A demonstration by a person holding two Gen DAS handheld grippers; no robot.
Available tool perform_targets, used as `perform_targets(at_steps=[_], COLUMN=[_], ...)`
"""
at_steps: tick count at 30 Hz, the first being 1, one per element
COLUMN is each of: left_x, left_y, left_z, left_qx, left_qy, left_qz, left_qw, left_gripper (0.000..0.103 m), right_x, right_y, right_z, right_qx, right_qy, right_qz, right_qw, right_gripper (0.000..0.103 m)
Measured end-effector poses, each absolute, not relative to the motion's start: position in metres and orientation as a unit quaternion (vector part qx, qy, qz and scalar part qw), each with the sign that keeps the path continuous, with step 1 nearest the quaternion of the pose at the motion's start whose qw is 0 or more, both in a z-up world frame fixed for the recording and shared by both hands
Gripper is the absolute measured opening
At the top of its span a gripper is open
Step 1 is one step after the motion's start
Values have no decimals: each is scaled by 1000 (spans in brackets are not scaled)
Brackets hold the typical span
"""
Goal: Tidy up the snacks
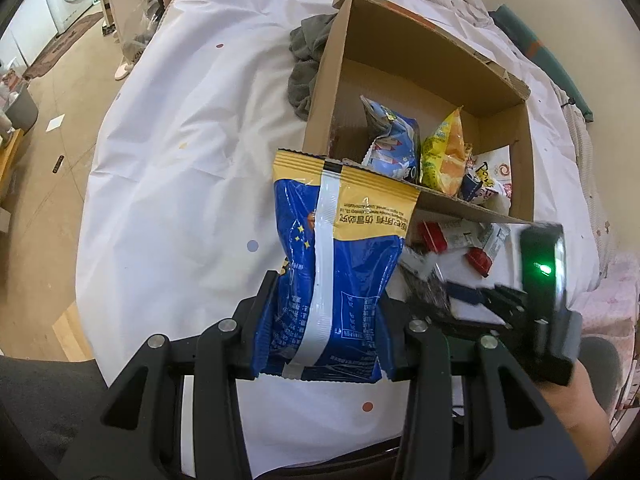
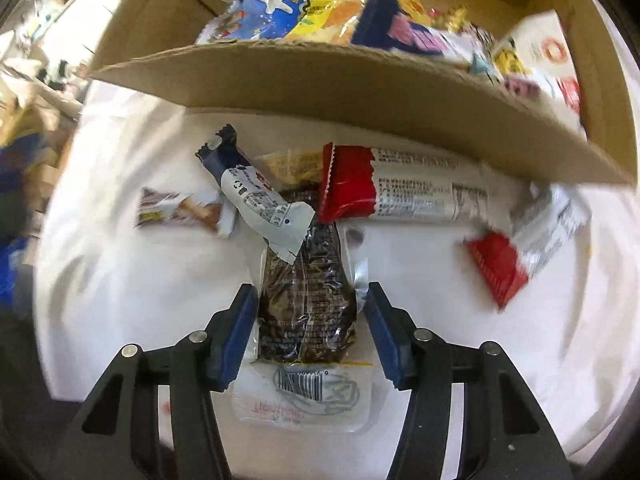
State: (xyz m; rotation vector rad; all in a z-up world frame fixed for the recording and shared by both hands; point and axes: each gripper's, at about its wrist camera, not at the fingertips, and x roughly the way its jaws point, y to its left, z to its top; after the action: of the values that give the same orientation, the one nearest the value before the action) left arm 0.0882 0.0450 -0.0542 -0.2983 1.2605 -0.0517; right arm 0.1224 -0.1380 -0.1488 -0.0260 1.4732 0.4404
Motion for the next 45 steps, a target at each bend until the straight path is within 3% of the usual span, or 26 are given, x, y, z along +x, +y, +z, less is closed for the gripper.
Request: perform_targets(at_steps=[4,6,15,16,17,18,25,27,28,29,31,38,41,45], left_x=[86,86,86,86,86,86,86,87,87,87,88,87,86,84], left_y=[49,49,49,50,51,52,47,48,49,49,50,66,75,83], left_z=[-55,-54,-46,-46,-47,-48,-47,-48,-49,-49,-48,-34,-35,-38], left_qx=[-144,-147,-124,-124,-125,-126,-108,-110,-112,-113,-116,-130,-147,-173], left_qy=[587,586,561,562,563,562,557,559,559,559,556,530,535,543], left_qz=[-16,-14,7,10,12,13,13,17,20,21,24,57,58,52], left_qw=[797,797,818,818,817,817,824,822,821,821,822,836,830,820], left_gripper=[38,38,38,38,38,38,38,38,38,38,38,38,38,38], right_x=[107,102,87,87,85,83,85,81,81,85,81,67,62,58], right_y=[-153,-165,-197,-197,-198,-198,-209,-212,-209,-208,-187,-103,-80,-72], right_z=[-142,-140,-123,-121,-118,-116,-107,-110,-111,-114,-116,-142,-151,-157], right_qx=[43,120,245,247,251,257,229,215,195,189,158,27,-26,-56], right_qy=[691,704,684,682,680,680,667,670,677,679,687,697,687,669], right_qz=[219,239,268,272,281,287,262,240,221,220,225,183,170,168], right_qw=[687,657,633,632,629,624,659,669,675,675,673,692,706,722], right_gripper=[57,57,56,53,17,9,10,16,25,49,81,84,99,94])
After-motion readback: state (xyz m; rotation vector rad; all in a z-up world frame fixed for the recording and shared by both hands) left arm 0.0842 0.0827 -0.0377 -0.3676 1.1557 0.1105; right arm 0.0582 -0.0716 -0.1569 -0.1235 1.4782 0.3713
